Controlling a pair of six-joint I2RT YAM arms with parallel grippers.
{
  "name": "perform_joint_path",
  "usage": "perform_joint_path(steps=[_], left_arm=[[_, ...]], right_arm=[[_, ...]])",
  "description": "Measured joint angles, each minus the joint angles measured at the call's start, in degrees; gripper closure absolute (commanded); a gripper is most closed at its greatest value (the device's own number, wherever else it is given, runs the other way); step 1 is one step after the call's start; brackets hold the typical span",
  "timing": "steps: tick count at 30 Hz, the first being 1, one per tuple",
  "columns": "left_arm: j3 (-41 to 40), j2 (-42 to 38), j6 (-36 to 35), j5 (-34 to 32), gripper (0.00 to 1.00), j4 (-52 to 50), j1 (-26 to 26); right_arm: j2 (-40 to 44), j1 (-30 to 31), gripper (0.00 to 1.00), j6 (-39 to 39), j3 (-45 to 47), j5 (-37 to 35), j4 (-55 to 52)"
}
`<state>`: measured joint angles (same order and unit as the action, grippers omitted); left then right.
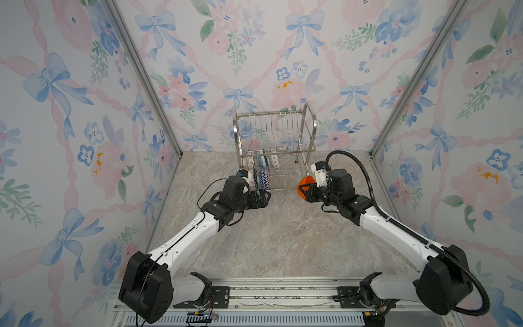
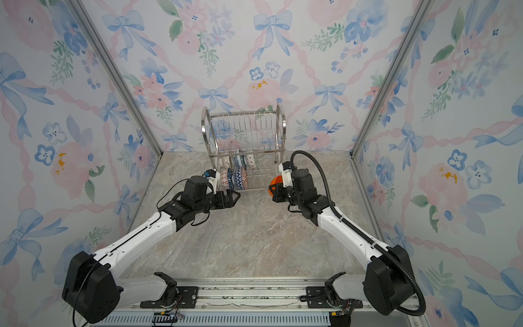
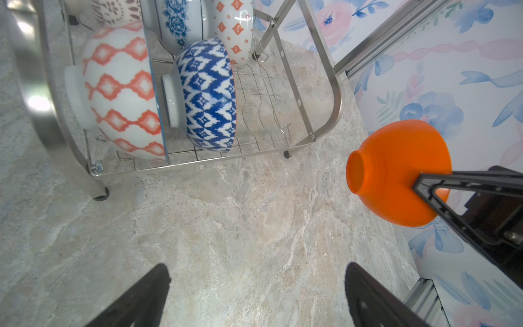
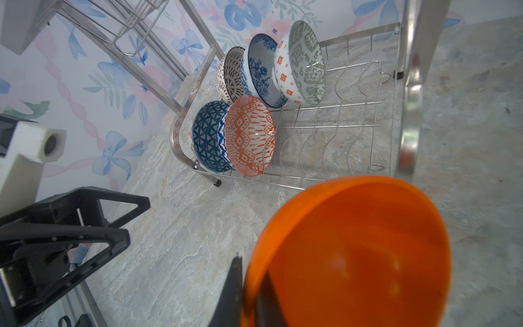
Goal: Load bowls into a dish rack
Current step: Place the bowl in the dish rack.
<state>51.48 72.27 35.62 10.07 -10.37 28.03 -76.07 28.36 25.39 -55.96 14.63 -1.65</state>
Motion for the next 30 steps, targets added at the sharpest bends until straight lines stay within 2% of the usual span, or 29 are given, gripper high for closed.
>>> perform_joint_path(steps=[11,30], left_arm=[[-0.39,0.55,0.17,-0.20,0.03,0.76,0.00],[-0.39,1.95,0.15,-0.61,0.03,1.27,0.00]], right_arm=[[-9.55,1.14,1.00,7.06,1.46,4.61,19.45],[-27.34,1.27,1.00,21.11,-1.44,9.94,44.02]])
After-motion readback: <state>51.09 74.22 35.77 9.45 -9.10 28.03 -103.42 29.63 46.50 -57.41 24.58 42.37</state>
